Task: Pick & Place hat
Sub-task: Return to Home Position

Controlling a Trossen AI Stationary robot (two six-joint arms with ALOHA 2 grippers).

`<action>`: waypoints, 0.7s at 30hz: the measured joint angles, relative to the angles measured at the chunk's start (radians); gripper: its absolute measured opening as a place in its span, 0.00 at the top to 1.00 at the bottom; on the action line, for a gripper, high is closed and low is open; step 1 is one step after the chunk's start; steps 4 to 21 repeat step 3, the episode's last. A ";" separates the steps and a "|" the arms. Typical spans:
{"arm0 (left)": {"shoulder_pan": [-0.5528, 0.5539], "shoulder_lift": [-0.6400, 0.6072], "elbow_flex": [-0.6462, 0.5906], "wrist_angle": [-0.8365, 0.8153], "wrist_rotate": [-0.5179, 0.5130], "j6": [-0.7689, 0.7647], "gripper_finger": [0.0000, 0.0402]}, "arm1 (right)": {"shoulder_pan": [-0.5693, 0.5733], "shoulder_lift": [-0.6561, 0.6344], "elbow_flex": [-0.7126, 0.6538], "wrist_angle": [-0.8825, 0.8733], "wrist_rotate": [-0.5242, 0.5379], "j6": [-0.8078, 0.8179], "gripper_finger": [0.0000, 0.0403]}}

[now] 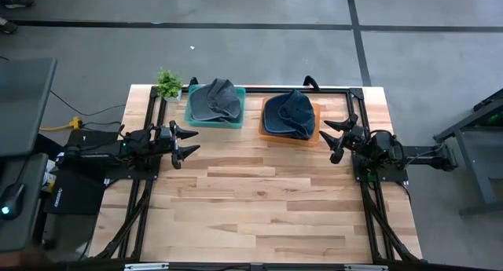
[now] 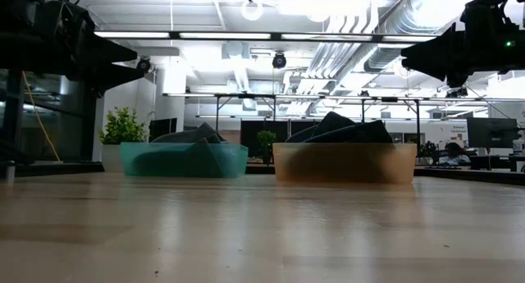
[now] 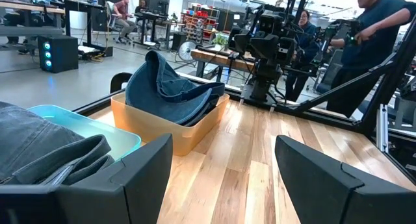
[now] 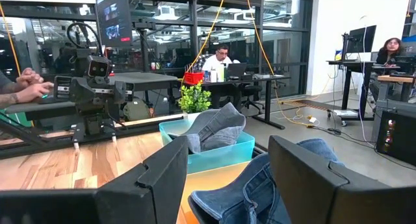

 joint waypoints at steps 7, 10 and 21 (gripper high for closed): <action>0.000 0.000 0.000 0.000 0.000 0.000 0.33 | 0.000 0.000 0.000 0.000 0.000 0.000 0.48; 0.000 0.000 0.000 0.000 0.000 0.000 0.33 | 0.000 0.000 0.000 0.000 0.000 0.000 0.48; 0.000 0.000 0.000 0.000 0.000 0.000 0.33 | 0.000 0.000 0.000 0.000 0.000 0.000 0.48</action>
